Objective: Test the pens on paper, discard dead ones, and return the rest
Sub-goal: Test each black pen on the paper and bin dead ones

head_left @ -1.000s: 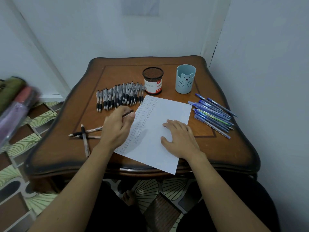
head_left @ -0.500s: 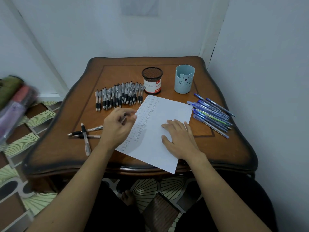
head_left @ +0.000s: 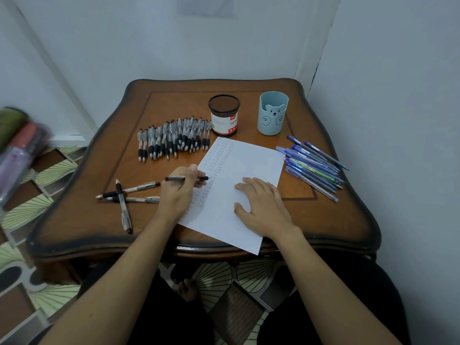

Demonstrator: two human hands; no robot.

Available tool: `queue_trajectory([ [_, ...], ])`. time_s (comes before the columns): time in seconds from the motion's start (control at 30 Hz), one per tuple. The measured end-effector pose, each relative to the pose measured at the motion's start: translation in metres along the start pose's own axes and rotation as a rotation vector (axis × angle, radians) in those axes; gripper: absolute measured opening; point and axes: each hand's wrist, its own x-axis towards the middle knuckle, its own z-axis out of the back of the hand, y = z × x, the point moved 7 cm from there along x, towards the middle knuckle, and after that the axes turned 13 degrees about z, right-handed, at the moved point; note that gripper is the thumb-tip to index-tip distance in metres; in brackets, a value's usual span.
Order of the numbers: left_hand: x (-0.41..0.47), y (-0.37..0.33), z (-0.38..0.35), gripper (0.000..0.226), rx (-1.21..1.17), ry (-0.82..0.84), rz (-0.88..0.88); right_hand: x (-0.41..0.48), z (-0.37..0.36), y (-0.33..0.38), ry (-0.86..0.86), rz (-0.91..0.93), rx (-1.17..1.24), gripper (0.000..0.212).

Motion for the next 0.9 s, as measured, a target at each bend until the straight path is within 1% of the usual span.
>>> queue_trajectory([
  [0.07, 0.005, 0.004, 0.002, 0.016, 0.078, -0.014, -0.001, 0.000, -0.001, 0.000, -0.005, 0.000, -0.001, 0.049],
  [0.1, 0.006, 0.006, 0.002, 0.012, 0.064, -0.003, 0.024, 0.000, -0.001, 0.000, -0.007, 0.000, -0.004, 0.049],
  [0.2, 0.006, 0.009, 0.002, 0.015, -0.015, 0.035, 0.082, -0.001, -0.001, 0.000, -0.011, -0.001, -0.008, 0.050],
  [0.37, 0.002, 0.004, 0.001, 0.014, -0.030, 0.062, 0.101, -0.002, -0.002, 0.001, -0.006, -0.006, -0.023, 0.050],
  [0.4, 0.001, 0.005, 0.001, 0.016, -0.021, 0.049, 0.102, -0.002, -0.001, 0.001, -0.008, -0.008, -0.023, 0.050],
  [0.5, 0.003, 0.010, 0.007, 0.035, -0.009, -0.030, 0.113, -0.001, -0.001, 0.001, -0.011, -0.009, -0.024, 0.050],
  [0.53, 0.005, 0.012, 0.009, 0.036, -0.003, -0.045, 0.114, -0.001, -0.001, 0.000, -0.012, -0.009, -0.024, 0.049],
  [0.7, 0.006, 0.014, 0.011, 0.023, 0.078, -0.071, 0.059, -0.001, -0.001, -0.001, -0.034, -0.004, -0.015, 0.050],
  [0.9, 0.003, 0.009, 0.008, 0.032, 0.124, -0.085, 0.034, -0.001, -0.002, -0.001, -0.040, -0.004, -0.019, 0.050],
])
